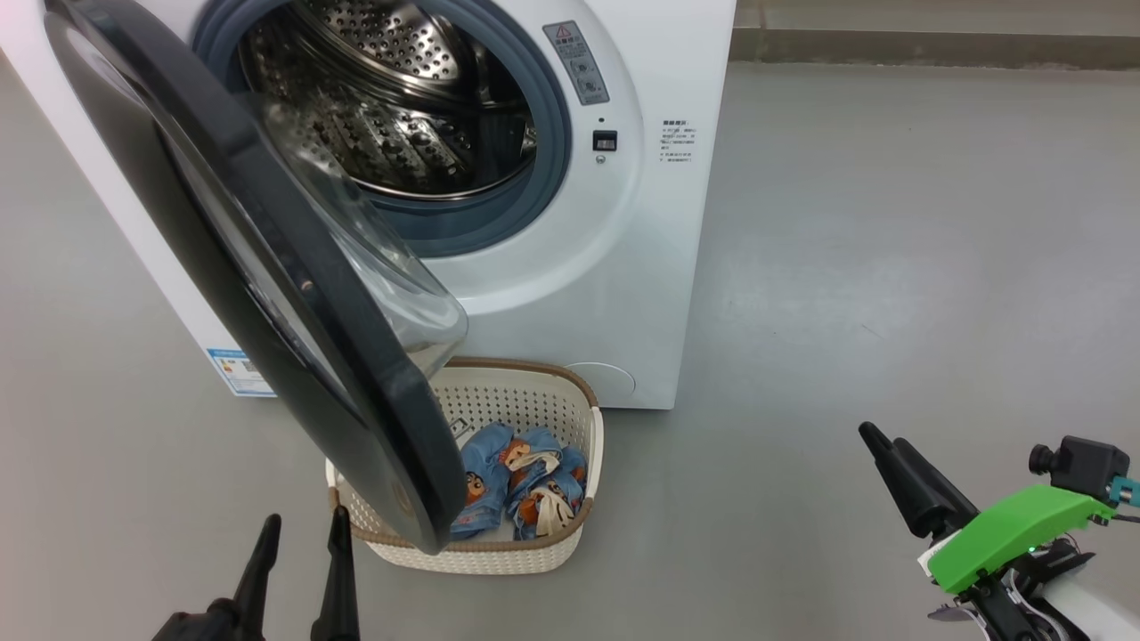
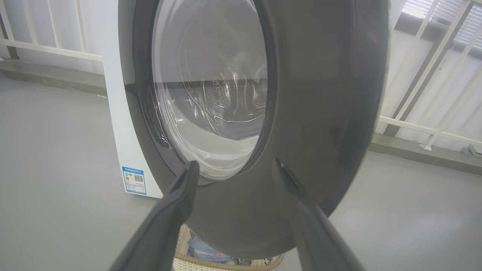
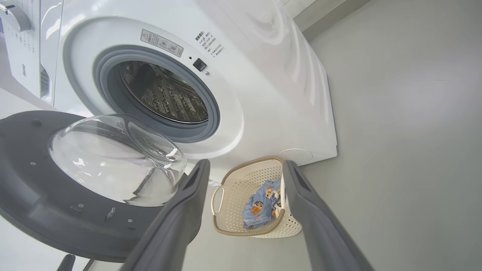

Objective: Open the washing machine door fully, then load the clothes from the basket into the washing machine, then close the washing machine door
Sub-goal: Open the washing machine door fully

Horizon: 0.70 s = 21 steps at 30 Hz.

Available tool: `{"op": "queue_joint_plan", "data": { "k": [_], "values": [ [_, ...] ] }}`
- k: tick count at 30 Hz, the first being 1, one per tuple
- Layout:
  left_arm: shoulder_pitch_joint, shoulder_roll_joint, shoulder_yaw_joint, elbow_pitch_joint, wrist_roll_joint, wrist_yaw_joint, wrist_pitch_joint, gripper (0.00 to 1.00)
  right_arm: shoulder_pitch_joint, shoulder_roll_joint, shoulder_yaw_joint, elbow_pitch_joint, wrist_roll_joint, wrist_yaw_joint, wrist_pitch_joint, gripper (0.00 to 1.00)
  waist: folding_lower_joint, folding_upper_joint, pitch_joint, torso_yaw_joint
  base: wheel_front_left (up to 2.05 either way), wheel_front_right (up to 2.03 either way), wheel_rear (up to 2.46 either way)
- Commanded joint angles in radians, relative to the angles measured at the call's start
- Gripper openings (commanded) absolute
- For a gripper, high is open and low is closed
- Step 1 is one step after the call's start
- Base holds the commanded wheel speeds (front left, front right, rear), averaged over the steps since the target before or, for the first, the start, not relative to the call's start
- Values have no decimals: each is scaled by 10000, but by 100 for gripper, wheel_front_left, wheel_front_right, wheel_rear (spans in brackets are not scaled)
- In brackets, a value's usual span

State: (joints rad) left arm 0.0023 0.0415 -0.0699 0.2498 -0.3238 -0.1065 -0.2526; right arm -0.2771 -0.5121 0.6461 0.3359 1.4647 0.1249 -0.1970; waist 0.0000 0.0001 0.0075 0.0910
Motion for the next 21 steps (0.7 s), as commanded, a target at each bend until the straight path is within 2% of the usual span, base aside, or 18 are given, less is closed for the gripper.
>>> {"op": "queue_joint_plan", "data": {
  "k": [1, 6, 14, 21],
  "values": [
    [-119, 87, 329, -282, 79, -78, -92, 100, 119, -291, 110, -129, -279, 58, -260, 100, 0, -1, -9, -1, 0, 0, 0],
    [-94, 87, 390, -277, 73, -89, -92, 100, 163, -375, 136, 67, -1131, 58, -626, 100, 0, -1, -36, -19, 0, 0, 0],
    [-111, 87, 476, -248, 24, -95, -92, 100, 811, 530, -2348, -265, -3738, 58, -644, 100, 0, -1, 26, -64, 0, 0, 0],
    [-187, 87, 475, -174, 38, -112, -92, 100, 1310, 1109, -3529, -726, -6366, 58, -646, 100, 0, -1, 52, -34, 0, 0, 0]
  ]
}}
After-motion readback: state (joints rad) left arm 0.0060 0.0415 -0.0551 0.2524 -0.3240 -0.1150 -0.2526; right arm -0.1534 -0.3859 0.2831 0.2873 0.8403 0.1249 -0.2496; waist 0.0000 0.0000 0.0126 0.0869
